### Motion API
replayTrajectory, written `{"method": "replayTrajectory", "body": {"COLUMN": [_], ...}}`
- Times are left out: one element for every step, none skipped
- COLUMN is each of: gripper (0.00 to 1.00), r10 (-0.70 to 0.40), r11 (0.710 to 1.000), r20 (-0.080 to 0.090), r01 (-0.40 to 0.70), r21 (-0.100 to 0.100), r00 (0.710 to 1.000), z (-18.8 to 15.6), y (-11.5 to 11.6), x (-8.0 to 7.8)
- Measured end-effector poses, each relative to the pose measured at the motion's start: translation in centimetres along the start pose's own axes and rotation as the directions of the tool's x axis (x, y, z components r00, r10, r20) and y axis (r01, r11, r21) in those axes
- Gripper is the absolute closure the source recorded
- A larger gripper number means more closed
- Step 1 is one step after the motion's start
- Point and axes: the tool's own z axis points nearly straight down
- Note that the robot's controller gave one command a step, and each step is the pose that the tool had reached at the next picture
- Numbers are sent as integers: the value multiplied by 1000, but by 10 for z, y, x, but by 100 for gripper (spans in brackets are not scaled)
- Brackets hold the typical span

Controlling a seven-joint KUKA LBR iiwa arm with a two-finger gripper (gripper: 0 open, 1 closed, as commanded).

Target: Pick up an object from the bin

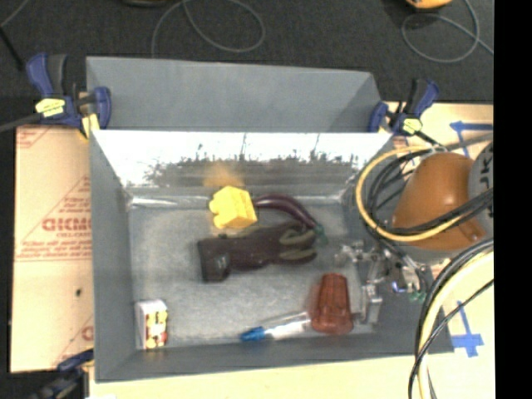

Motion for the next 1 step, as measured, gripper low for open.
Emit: {"method": "replayTrajectory", "body": {"gripper": [0], "r10": [-13], "r11": [1000], "r20": [-5], "r01": [13], "r21": [-2], "r00": [1000], "z": [16], "y": [10], "x": [4]}}
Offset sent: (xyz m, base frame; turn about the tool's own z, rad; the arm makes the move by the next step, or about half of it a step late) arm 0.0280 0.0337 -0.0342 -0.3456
